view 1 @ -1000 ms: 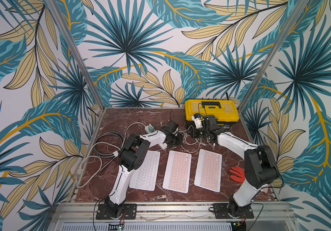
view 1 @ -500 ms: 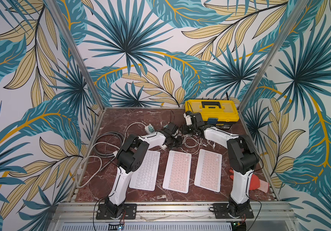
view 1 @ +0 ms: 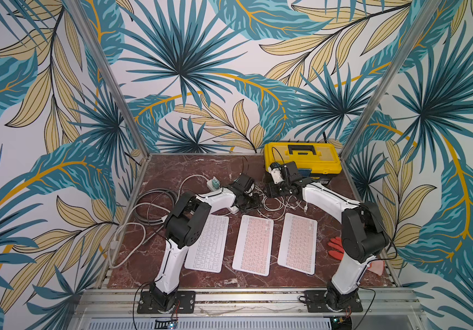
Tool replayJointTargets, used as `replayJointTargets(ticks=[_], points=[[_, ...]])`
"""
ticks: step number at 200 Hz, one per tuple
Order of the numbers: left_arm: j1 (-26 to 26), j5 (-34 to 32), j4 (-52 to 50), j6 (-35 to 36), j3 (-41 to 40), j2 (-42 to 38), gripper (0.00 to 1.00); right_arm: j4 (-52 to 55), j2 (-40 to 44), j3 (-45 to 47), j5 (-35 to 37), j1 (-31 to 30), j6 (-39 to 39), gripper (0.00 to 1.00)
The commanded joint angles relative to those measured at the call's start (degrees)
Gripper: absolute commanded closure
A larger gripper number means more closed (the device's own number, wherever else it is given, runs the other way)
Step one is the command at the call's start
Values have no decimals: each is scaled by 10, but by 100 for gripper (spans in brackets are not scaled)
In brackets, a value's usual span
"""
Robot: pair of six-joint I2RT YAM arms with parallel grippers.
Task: Unplug the wireless keyboard
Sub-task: Place the power cord at the center of the board, then pick up the power cord at the center of the board.
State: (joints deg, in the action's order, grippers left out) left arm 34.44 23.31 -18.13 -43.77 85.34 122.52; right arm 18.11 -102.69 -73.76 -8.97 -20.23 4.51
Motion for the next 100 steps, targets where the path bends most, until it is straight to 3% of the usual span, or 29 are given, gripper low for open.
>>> replayJointTargets(ticks=[1, 42, 100], points=[[-15, -5, -6, 10, -11, -41, 56, 62, 16, 17, -14, 0, -45, 39], [-38, -2, -6, 13, -30, -77, 56, 89, 3, 23, -30, -1, -62, 41], [-56, -6, 7, 17, -73, -102, 55, 83, -76, -30, 13, -19, 15, 41]])
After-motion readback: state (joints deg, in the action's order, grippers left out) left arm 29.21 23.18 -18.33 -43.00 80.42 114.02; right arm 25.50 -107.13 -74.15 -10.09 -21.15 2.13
